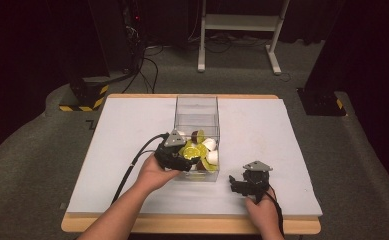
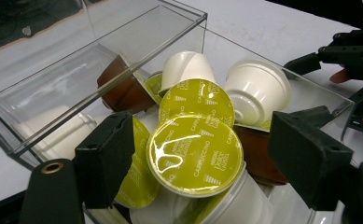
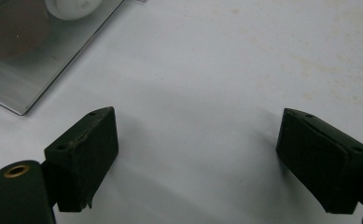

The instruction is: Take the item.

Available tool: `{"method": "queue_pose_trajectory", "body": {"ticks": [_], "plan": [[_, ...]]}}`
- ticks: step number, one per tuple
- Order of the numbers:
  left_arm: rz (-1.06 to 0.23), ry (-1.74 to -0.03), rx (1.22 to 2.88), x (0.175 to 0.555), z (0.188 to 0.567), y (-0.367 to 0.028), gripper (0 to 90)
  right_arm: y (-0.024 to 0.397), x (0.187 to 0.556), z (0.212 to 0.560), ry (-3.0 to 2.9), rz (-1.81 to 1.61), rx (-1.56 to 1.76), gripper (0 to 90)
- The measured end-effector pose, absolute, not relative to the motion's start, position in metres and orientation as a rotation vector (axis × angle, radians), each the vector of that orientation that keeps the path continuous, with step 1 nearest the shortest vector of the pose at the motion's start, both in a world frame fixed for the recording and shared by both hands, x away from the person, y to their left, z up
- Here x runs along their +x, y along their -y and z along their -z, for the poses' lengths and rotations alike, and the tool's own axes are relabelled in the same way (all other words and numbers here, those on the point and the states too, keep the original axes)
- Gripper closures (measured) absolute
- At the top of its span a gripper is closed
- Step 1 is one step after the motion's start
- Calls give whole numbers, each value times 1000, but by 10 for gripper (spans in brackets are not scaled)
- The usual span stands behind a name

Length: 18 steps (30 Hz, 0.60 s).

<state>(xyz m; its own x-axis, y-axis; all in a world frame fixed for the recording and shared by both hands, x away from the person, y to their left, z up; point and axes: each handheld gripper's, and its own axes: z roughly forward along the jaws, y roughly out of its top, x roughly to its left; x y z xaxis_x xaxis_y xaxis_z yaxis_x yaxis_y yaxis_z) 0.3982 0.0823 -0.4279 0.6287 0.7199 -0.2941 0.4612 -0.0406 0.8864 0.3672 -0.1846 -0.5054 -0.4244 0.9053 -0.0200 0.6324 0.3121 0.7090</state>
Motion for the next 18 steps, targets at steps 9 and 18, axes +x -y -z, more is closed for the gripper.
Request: {"method": "queue_pose_trajectory", "body": {"ticks": [9,18], "plan": [[-308,-988,1710,402,430,-78,248,185,367,505,-2169,-886,1365,130],[-305,-981,1741,402,433,-75,284,185,367,505,-2168,-886,1365,130]]}}
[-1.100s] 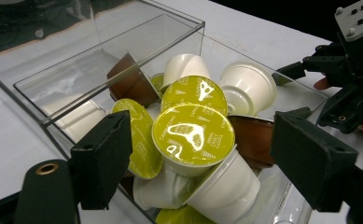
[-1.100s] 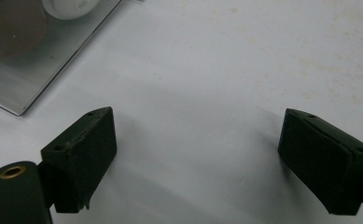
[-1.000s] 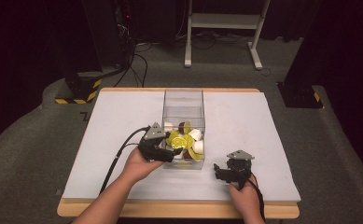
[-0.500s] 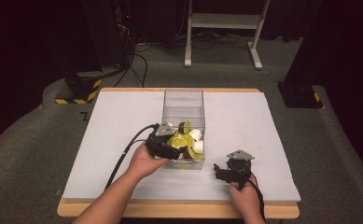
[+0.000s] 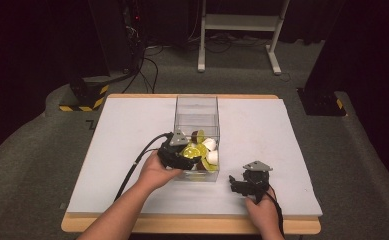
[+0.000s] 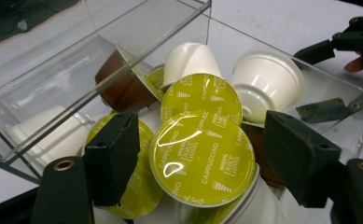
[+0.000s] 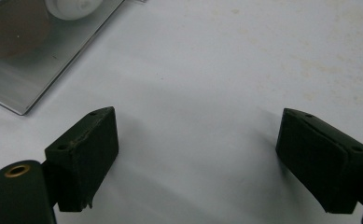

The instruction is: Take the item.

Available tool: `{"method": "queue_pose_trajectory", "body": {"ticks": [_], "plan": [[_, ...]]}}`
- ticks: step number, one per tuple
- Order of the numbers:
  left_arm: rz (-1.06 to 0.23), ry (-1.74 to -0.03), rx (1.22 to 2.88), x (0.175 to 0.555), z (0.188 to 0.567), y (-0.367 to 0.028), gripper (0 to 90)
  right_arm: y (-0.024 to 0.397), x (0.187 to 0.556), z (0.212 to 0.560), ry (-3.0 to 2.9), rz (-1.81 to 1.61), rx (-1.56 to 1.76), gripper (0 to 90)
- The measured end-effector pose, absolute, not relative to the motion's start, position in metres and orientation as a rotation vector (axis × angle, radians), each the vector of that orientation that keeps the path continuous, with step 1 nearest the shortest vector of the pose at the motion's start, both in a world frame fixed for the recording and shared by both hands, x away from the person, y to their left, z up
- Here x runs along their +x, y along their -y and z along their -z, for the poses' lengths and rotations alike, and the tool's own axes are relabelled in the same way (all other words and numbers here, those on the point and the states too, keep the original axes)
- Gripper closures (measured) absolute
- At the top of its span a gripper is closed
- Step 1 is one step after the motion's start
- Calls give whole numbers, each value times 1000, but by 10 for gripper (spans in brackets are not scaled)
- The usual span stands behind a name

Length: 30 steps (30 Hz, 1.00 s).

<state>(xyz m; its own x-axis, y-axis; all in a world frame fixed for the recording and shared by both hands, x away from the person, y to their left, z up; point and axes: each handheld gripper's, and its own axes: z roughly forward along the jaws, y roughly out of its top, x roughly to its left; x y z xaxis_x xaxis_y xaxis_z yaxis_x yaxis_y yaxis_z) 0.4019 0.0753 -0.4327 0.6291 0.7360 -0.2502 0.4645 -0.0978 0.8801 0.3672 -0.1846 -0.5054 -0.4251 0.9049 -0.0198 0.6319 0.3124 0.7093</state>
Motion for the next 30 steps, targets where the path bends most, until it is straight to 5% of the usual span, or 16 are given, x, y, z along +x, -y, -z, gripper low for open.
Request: {"method": "queue_pose_trajectory", "body": {"ticks": [30], "plan": [[-298,-1003,1671,397,436,-82,376,185,367,506,-2168,-888,1361,132]]}}
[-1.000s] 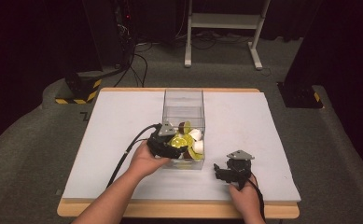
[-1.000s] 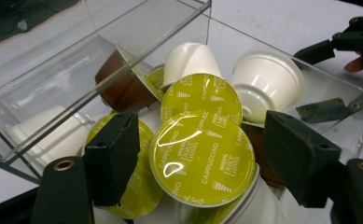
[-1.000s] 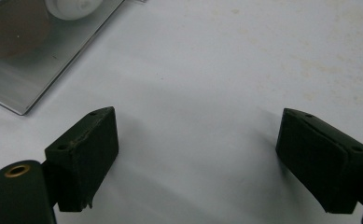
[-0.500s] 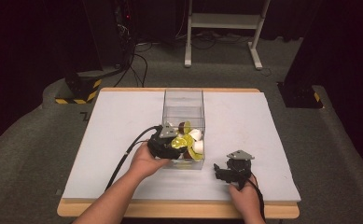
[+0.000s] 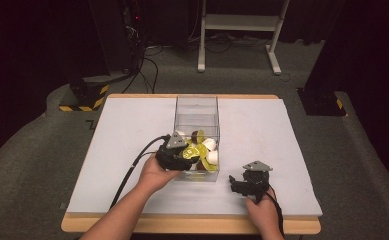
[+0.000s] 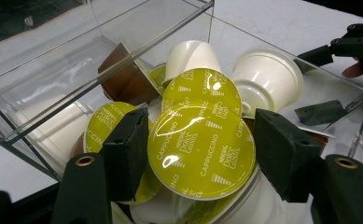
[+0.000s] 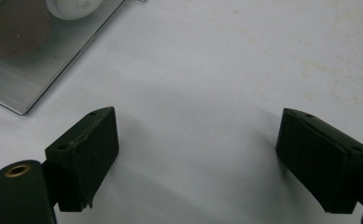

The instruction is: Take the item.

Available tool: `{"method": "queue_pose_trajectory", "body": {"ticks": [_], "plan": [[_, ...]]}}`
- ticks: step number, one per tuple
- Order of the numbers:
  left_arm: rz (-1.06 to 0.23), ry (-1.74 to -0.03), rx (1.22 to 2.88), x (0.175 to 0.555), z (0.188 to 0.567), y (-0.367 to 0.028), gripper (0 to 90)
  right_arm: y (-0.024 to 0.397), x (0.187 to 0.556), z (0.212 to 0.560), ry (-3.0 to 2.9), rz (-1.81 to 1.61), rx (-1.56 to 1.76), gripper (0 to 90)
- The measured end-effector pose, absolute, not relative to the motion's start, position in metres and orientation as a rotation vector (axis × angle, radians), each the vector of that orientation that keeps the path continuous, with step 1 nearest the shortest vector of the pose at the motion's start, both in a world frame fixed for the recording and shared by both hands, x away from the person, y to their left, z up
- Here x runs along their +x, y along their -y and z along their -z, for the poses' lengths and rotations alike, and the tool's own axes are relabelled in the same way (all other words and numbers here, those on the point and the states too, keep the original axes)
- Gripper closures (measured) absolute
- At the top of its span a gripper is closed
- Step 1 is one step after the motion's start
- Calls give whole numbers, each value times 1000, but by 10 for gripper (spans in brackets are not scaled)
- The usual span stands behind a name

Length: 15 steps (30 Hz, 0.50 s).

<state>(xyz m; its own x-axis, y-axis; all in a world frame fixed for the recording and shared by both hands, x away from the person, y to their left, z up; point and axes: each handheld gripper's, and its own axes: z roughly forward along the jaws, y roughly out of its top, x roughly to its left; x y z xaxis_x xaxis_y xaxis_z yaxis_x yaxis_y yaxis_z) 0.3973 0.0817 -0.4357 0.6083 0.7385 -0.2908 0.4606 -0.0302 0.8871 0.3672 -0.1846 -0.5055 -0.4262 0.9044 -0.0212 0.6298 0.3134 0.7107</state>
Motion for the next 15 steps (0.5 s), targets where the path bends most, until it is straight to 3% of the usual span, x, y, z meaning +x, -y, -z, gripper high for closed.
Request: {"method": "queue_pose_trajectory", "body": {"ticks": [15], "plan": [[-289,-1003,1620,396,430,-87,377,185,367,506,-2167,-888,1363,132]]}}
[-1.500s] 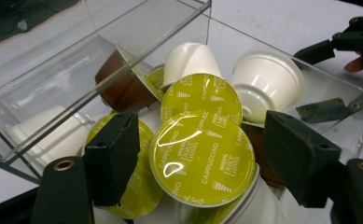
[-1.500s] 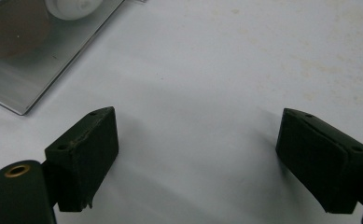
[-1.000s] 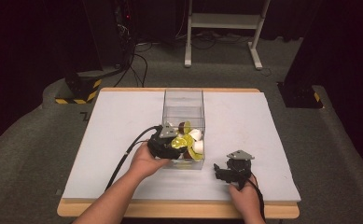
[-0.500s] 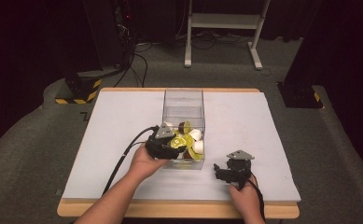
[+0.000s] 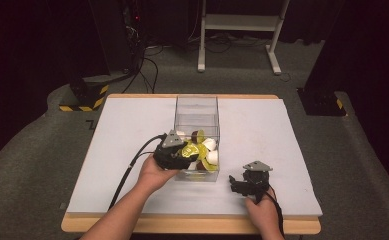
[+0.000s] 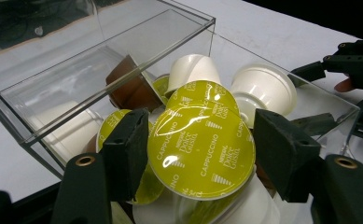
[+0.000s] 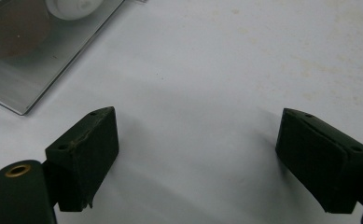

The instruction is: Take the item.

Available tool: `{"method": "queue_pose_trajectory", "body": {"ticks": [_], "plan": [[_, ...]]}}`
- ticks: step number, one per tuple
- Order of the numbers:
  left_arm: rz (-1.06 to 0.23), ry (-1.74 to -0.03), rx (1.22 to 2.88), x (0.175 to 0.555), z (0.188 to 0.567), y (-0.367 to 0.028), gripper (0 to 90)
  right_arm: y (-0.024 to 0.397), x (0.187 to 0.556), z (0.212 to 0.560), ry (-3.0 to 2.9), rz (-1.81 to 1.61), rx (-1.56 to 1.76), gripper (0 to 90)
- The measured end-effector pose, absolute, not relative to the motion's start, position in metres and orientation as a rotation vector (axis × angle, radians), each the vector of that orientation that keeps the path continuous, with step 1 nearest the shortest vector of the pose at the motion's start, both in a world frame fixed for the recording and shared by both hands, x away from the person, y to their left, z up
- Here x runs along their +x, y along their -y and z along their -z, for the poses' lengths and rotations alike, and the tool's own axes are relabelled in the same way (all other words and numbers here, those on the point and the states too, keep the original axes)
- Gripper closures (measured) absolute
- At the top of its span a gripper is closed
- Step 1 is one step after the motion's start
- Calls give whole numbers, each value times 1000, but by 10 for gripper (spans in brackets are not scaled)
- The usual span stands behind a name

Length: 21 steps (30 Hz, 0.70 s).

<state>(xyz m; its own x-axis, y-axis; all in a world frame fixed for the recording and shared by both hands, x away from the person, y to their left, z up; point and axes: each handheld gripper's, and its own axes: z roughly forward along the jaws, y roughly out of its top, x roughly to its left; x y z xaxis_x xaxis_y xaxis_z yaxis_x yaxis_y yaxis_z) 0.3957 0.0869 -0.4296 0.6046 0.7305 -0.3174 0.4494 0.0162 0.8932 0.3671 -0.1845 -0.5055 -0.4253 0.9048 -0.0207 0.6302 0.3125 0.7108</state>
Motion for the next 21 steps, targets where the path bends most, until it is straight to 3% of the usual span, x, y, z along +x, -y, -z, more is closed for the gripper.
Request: {"method": "queue_pose_trajectory", "body": {"ticks": [21], "plan": [[-314,-979,1591,390,417,-98,377,184,367,505,-2167,-888,1362,133]]}}
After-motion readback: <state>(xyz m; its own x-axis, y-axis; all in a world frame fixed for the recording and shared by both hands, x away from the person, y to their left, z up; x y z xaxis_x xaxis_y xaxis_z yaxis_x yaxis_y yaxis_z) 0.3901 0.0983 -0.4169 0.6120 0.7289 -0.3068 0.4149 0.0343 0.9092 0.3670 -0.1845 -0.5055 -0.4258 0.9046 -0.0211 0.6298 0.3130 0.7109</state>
